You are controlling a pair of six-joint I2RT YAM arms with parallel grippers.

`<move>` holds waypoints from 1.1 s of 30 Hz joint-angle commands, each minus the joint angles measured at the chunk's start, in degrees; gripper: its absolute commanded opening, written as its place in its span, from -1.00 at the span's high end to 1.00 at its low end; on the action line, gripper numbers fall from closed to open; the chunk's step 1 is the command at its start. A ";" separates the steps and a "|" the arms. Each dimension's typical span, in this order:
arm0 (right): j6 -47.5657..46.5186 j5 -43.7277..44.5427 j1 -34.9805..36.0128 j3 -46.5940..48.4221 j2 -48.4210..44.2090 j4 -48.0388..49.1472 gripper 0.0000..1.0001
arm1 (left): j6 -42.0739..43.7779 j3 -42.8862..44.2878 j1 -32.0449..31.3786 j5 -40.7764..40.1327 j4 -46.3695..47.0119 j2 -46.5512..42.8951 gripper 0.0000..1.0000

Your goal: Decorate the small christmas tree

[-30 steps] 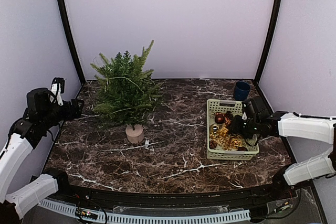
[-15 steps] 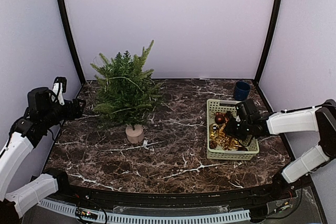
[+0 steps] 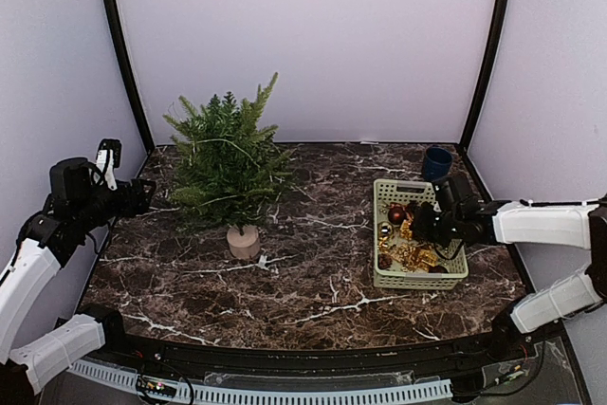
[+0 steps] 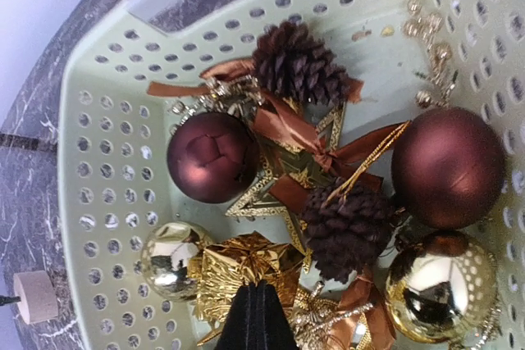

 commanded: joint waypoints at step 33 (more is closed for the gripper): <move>-25.03 -12.45 29.26 43.64 8.08 9.09 1.00 | -0.63 -1.51 0.27 16.21 5.19 -0.86 -0.44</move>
